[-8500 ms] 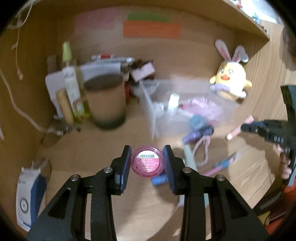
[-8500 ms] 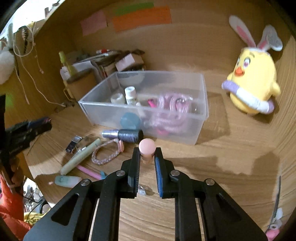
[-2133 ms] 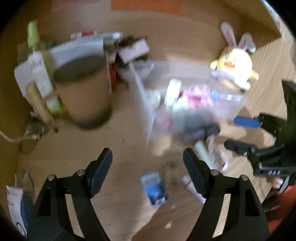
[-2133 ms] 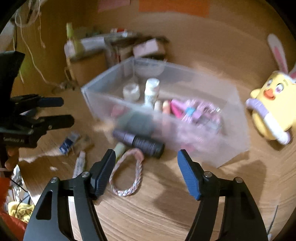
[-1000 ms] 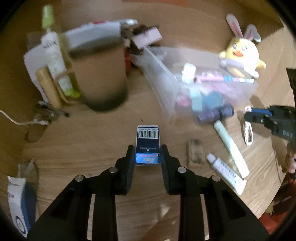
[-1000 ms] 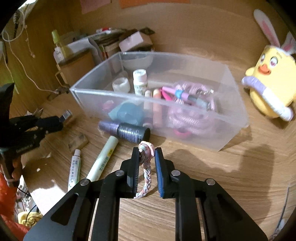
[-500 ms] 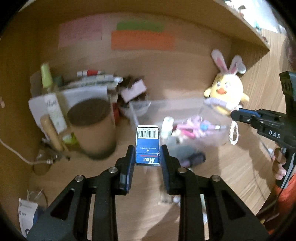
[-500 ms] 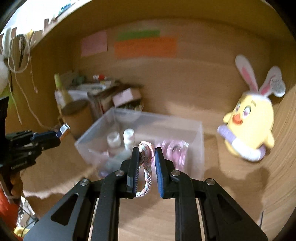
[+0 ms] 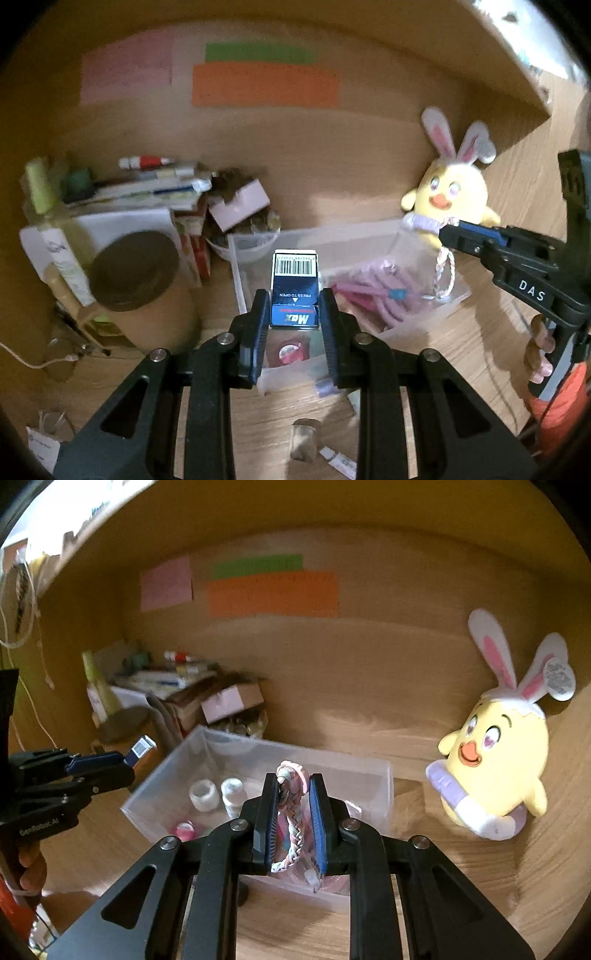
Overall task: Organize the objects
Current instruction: 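Lower the blue box and bracelet into the clear bin and open both grippers, then grasp the white toothpaste tube with the left gripper while the right grasps a pale green tube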
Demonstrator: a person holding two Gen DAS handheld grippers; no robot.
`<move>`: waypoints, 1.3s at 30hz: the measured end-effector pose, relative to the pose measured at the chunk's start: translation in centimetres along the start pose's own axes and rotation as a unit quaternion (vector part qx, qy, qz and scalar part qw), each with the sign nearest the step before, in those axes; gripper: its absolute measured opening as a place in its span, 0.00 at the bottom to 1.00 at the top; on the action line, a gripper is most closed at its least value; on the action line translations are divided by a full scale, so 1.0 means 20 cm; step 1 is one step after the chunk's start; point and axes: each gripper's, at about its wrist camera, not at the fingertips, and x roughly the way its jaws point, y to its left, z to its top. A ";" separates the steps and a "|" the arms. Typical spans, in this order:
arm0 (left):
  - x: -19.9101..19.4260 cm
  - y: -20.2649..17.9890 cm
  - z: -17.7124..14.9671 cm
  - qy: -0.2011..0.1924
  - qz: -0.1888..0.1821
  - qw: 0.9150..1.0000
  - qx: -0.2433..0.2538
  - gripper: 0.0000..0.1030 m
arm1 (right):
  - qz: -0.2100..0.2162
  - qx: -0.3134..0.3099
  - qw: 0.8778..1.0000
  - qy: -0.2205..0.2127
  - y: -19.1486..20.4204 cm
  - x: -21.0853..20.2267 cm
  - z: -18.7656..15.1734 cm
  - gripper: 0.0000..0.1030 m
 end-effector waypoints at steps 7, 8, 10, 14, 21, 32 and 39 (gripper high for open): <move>0.20 -0.04 -0.05 0.046 0.000 0.999 0.014 0.26 | 0.013 -0.016 0.999 0.049 0.04 0.19 -0.06 0.15; 0.21 -0.05 -0.06 0.051 0.000 0.999 0.015 0.26 | 0.012 -0.022 0.998 0.056 0.05 0.22 -0.07 0.15; 0.24 -0.05 -0.06 0.059 0.002 0.998 0.017 0.26 | 0.012 -0.033 0.997 0.070 0.08 0.27 -0.09 0.15; 0.25 -0.06 -0.07 0.067 -0.001 0.998 0.021 0.26 | 0.012 -0.048 0.995 0.089 0.11 0.31 -0.12 0.16; 0.18 -0.06 -0.07 0.059 0.000 0.998 0.025 0.37 | -0.003 -0.060 0.995 0.077 0.14 0.21 -0.13 0.40; -0.07 -0.04 -0.15 0.025 0.027 0.999 0.004 0.73 | 0.008 -0.047 0.998 0.052 0.18 -0.04 -0.19 0.66; -0.10 -0.05 -0.38 0.051 0.053 0.997 0.008 0.81 | 0.051 -0.056 0.991 0.113 0.30 0.04 -0.41 0.70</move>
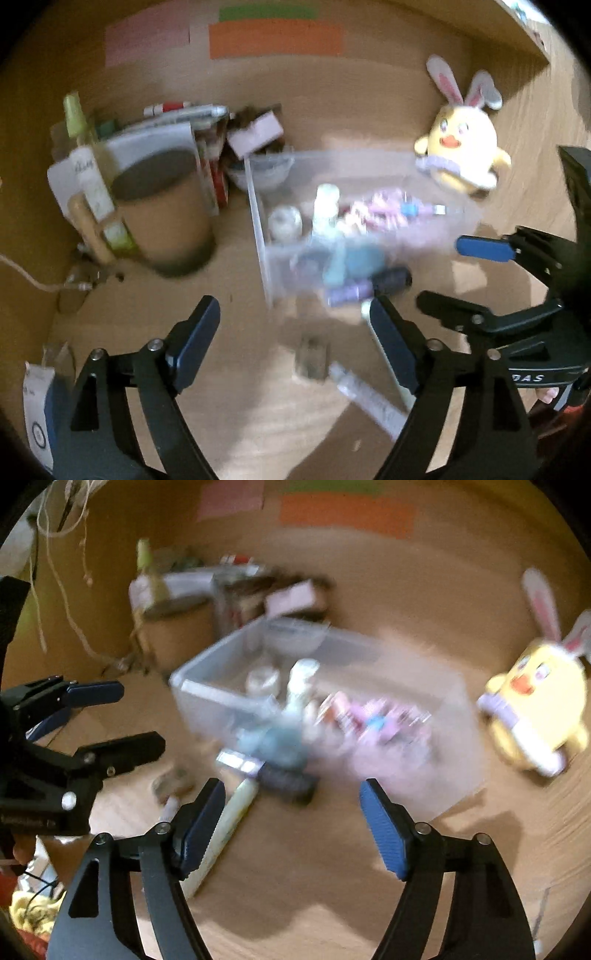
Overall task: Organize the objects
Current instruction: 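Grasp the white toothpaste tube with the left gripper while the right grasps a pale green tube, then place the toothpaste tube and pale green tube into the bin, open both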
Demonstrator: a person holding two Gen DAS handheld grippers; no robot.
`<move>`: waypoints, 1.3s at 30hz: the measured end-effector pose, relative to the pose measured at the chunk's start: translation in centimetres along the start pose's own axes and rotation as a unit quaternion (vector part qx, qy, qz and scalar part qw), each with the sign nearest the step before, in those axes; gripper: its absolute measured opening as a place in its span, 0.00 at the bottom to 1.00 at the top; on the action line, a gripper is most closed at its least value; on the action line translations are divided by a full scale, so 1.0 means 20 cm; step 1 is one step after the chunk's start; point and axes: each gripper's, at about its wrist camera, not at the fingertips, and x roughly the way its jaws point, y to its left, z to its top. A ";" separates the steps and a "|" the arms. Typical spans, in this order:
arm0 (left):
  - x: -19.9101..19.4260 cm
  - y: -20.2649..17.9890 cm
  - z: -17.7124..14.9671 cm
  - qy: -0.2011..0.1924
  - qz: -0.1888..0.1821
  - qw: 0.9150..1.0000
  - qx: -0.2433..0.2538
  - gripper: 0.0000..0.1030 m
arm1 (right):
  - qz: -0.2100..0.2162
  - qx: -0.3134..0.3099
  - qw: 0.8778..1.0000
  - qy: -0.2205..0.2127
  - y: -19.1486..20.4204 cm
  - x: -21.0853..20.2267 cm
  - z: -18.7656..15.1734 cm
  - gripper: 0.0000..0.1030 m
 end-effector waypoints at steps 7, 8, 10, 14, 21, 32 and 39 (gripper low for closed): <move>-0.02 0.05 -0.18 0.026 -0.017 0.999 -0.021 0.69 | 0.069 0.011 0.994 0.084 0.08 0.18 -0.09 0.53; -0.02 0.05 -0.19 0.032 -0.024 0.999 -0.023 0.67 | 0.067 0.010 0.994 0.084 0.08 0.19 -0.10 0.51; -0.01 0.05 -0.22 0.043 -0.041 0.998 -0.026 0.62 | 0.058 0.003 0.995 0.079 0.10 0.18 -0.11 0.45; 0.02 0.02 -0.25 0.066 -0.080 0.994 -0.029 0.58 | 0.048 -0.016 0.996 0.071 0.13 0.17 -0.14 0.29; 0.09 -0.07 -0.27 0.093 -0.112 0.989 -0.029 0.53 | 0.041 -0.016 0.997 0.070 0.06 0.10 -0.20 0.14; 0.14 -0.21 -0.25 0.071 -0.044 0.996 0.025 0.15 | 0.030 -0.001 0.998 0.053 -0.01 0.00 -0.30 0.14; 0.12 -0.19 -0.24 0.063 -0.048 0.997 0.020 0.15 | 0.044 0.019 0.998 0.030 -0.04 -0.07 -0.26 0.14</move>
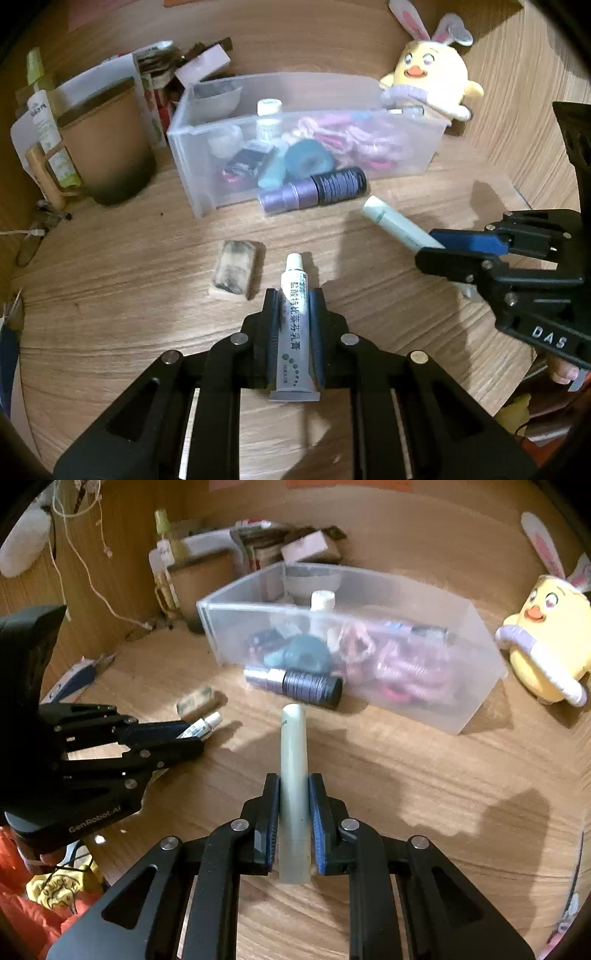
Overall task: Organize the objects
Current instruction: 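Place the toothpaste tube and pale green tube into the bin, open both, then grasp the black spray bottle with the right gripper while the left grasps the small clear jar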
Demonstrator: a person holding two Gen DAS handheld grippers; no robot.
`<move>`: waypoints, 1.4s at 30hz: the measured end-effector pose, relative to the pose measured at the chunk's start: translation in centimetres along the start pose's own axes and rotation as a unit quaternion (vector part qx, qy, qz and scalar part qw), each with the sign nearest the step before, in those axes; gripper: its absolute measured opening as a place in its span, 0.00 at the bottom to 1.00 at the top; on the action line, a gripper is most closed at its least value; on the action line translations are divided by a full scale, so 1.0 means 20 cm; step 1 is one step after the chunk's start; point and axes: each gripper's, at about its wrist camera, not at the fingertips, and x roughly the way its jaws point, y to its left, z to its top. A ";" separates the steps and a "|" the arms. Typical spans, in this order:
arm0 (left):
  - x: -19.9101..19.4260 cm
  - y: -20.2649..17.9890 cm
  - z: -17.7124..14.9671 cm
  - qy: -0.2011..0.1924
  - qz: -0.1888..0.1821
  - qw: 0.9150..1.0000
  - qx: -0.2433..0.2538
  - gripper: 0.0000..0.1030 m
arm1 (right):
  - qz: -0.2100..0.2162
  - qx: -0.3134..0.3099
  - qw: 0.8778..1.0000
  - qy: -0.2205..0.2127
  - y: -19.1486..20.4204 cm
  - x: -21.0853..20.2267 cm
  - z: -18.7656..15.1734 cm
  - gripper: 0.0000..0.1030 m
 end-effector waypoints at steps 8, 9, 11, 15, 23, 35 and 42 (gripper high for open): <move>-0.16 0.05 0.13 -0.065 -0.006 0.998 -0.019 0.15 | -0.006 0.009 0.998 -0.057 -0.04 -0.15 0.14 0.14; -0.18 0.06 0.16 -0.074 -0.007 0.997 -0.021 0.15 | -0.009 0.011 0.998 -0.066 -0.05 -0.17 0.16 0.14; -0.21 0.08 0.21 -0.092 -0.009 0.995 -0.024 0.15 | -0.014 0.013 0.997 -0.079 -0.07 -0.20 0.20 0.14; -0.26 0.11 0.31 -0.119 -0.016 0.992 -0.031 0.15 | -0.027 0.016 0.994 -0.103 -0.12 -0.24 0.28 0.14; -0.25 0.18 0.47 -0.131 0.001 0.991 -0.036 0.15 | -0.057 0.034 0.991 -0.119 -0.27 -0.22 0.44 0.14; 0.11 0.19 0.64 -0.043 -0.023 0.999 -0.023 0.15 | -0.079 0.052 0.993 -0.066 -0.47 0.03 0.52 0.14; 0.17 0.18 0.65 -0.030 -0.027 0.999 -0.023 0.15 | -0.069 0.051 0.995 -0.047 -0.49 0.05 0.51 0.16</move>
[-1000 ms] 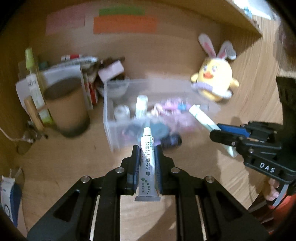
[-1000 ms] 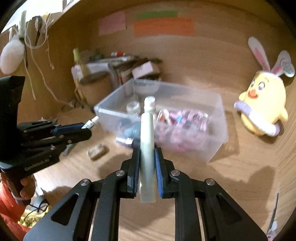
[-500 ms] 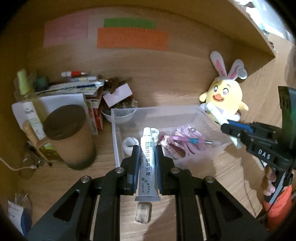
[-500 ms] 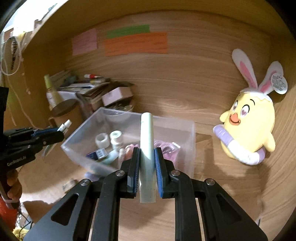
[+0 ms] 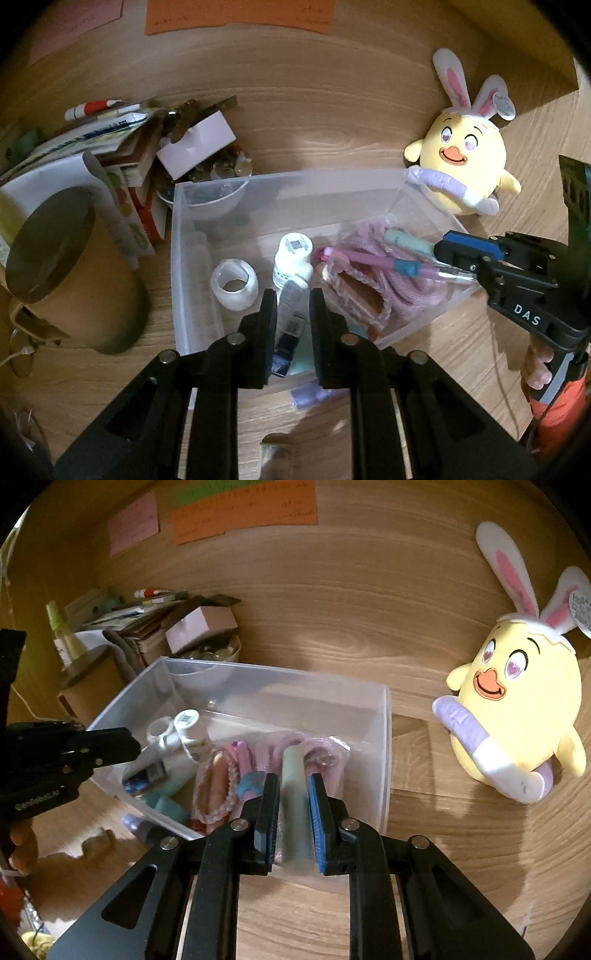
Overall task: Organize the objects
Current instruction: 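Grasp the black spray bottle with the right gripper while the left grasps the small clear jar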
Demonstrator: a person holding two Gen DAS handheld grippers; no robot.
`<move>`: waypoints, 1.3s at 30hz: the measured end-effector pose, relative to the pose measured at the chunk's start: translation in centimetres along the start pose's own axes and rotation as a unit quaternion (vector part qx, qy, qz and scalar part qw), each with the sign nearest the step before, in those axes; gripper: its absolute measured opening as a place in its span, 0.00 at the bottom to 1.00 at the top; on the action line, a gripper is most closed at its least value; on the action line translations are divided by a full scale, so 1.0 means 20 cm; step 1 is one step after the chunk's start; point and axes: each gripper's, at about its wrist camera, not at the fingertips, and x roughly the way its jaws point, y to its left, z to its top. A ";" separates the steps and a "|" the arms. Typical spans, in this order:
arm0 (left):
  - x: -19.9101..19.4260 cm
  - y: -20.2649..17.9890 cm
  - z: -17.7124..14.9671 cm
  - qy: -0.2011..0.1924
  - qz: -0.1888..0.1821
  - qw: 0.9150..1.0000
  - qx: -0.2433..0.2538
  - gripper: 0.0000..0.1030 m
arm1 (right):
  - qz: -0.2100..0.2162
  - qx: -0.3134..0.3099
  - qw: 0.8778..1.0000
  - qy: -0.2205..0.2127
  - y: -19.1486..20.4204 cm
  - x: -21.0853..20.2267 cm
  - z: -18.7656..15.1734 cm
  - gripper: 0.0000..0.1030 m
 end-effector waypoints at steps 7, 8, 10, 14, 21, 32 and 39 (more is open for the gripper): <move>-0.14 -0.02 -0.03 -0.026 0.010 0.999 0.015 0.35 | 0.020 -0.003 0.999 -0.027 0.05 -0.17 -0.01 0.30; -0.17 -0.02 -0.04 -0.033 0.012 0.999 0.016 0.37 | 0.025 -0.005 0.999 -0.032 0.06 -0.20 -0.01 0.33; -0.22 -0.02 -0.07 -0.042 0.011 0.999 0.019 0.45 | 0.033 -0.011 0.998 -0.043 0.10 -0.26 -0.03 0.37; -0.30 -0.02 -0.13 -0.054 0.007 0.998 0.024 0.59 | 0.052 -0.030 0.997 -0.051 0.19 -0.33 -0.06 0.45; -0.23 0.00 -0.32 -0.002 0.003 0.999 0.034 0.61 | 0.074 -0.068 0.995 -0.004 0.37 -0.22 -0.20 0.46; -0.07 0.02 -0.51 0.069 0.010 0.997 0.042 0.59 | 0.051 -0.109 0.991 0.058 0.46 0.09 -0.21 0.46; -0.07 -0.01 -0.55 0.060 0.024 0.996 0.066 0.31 | 0.121 -0.115 0.980 0.106 0.47 0.06 -0.30 0.45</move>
